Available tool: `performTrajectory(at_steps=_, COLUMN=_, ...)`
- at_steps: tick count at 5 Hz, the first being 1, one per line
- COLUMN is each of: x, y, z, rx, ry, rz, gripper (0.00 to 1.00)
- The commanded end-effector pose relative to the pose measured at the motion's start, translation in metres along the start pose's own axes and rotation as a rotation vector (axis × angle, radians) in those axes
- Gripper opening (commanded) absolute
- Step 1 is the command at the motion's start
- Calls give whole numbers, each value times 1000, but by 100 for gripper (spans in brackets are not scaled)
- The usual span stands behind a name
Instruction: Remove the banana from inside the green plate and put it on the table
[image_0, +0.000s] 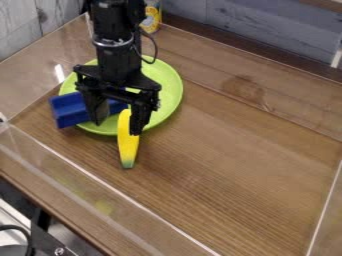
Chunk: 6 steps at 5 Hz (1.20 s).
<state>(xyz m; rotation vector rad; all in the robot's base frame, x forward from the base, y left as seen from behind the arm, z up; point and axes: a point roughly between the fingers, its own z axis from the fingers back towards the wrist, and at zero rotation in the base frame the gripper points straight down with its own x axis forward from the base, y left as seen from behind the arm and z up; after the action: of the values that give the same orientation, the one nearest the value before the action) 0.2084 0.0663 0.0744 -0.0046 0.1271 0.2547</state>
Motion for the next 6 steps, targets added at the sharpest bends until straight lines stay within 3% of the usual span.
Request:
performTrajectory(at_steps=1, x=3, y=4, z=12, rx=-2, ry=-72, rz=42, gripper=100)
performTrajectory(at_steps=6, x=6, y=10, z=0, rx=-15, ry=-102, rz=160, gripper=100)
